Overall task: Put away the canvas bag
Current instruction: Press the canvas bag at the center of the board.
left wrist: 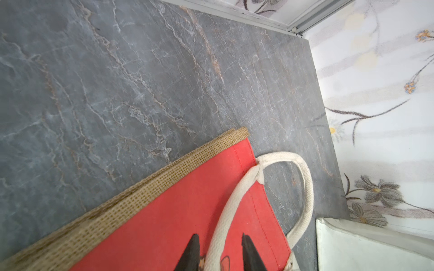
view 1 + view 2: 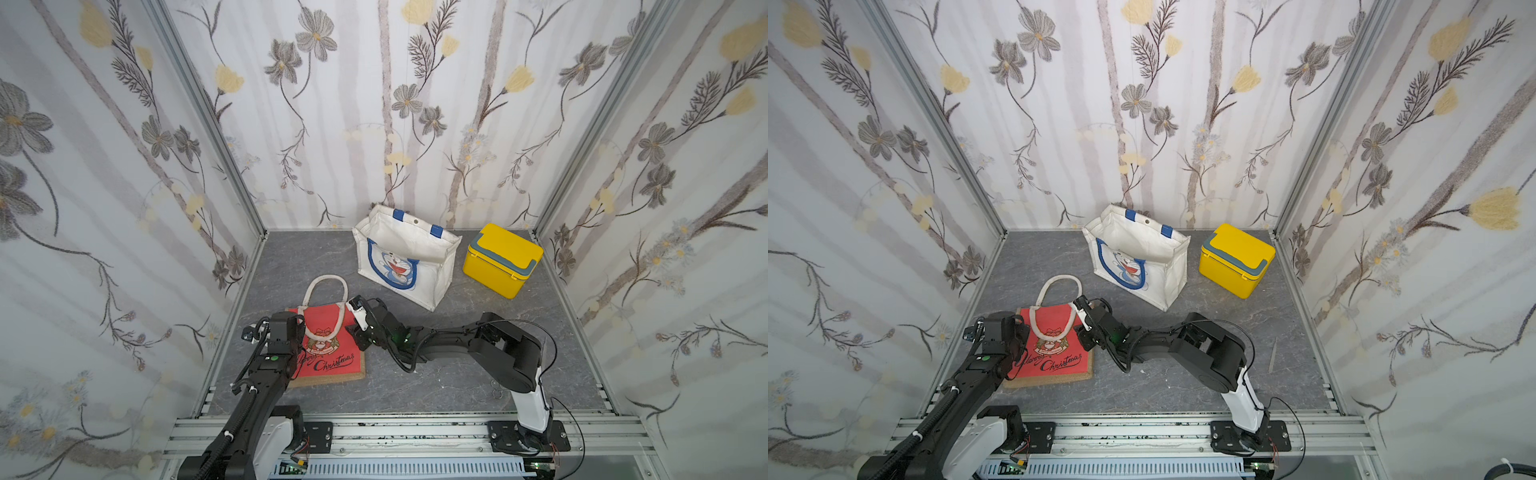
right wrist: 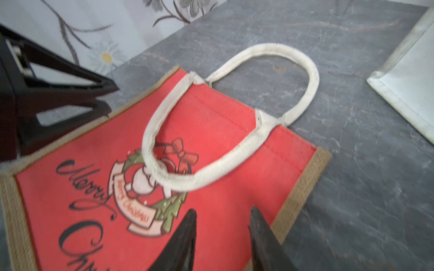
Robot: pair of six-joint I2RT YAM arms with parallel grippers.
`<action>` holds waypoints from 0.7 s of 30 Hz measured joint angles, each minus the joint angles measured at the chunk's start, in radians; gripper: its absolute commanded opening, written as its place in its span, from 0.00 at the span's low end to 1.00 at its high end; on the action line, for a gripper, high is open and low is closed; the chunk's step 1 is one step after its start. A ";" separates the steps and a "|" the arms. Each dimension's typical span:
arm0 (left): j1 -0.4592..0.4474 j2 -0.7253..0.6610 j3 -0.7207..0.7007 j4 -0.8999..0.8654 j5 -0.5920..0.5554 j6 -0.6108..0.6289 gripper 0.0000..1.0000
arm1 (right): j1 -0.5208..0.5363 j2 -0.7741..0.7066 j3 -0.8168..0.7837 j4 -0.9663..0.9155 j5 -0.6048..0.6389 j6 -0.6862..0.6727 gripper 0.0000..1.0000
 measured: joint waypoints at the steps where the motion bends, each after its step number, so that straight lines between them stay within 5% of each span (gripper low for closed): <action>1: 0.000 -0.018 -0.006 -0.013 0.014 -0.004 0.28 | 0.010 -0.011 -0.025 0.000 -0.005 -0.005 0.39; 11: -0.013 -0.034 -0.095 -0.088 0.125 -0.031 0.21 | 0.101 0.012 -0.116 0.027 0.025 -0.003 0.22; 21: -0.010 0.060 -0.146 0.077 0.095 -0.056 0.12 | 0.121 0.055 -0.139 0.146 0.078 0.025 0.19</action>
